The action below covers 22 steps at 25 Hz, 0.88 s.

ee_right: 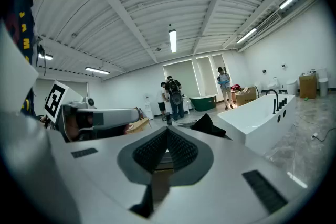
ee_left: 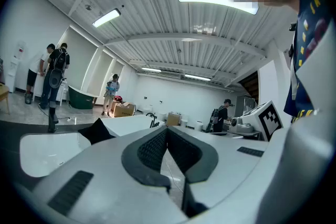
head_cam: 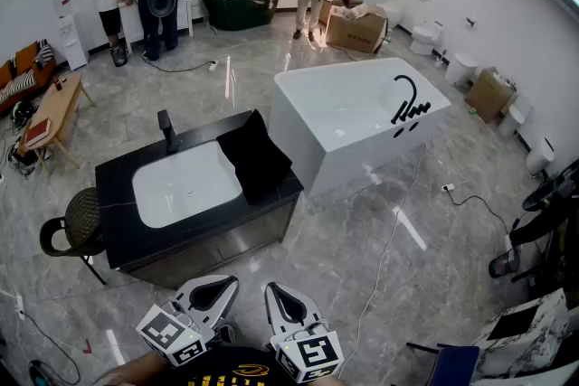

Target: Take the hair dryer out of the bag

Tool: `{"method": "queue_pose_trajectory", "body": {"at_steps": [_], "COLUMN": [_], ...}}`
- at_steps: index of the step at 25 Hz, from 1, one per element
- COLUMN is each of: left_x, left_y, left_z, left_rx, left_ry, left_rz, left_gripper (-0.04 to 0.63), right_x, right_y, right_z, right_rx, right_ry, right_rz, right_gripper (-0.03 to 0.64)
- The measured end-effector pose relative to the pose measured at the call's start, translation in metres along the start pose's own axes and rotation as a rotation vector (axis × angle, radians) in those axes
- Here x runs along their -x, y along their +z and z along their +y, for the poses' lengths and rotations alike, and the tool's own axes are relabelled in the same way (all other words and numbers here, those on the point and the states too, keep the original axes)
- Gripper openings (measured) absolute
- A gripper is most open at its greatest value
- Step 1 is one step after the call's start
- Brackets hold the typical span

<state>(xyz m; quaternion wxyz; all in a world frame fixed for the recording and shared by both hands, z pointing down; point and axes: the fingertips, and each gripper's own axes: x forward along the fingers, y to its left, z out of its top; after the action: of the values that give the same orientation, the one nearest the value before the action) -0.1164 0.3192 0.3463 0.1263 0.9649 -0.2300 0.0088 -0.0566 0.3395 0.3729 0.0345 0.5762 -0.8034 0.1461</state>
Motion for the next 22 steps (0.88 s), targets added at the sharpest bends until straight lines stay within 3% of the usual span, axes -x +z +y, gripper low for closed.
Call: {"method": "queue_pose_trajectory", "body": {"at_steps": [10, 22], "left_x": [-0.011, -0.044], "left_y": [-0.006, -0.021], "left_z": [-0.006, -0.054], "left_rx": [0.012, 0.014], "left_ry": [0.025, 0.043], "left_rz": [0.010, 0.021], "left_gripper": [0.002, 0.002], "right_x": [0.006, 0.044], "right_y": [-0.005, -0.014], "right_z": [-0.010, -0.054], "right_rx": [-0.018, -0.045], "right_ry": [0.024, 0.024], "right_rz": [0.003, -0.011], "right_gripper": [0.008, 0.008]}}
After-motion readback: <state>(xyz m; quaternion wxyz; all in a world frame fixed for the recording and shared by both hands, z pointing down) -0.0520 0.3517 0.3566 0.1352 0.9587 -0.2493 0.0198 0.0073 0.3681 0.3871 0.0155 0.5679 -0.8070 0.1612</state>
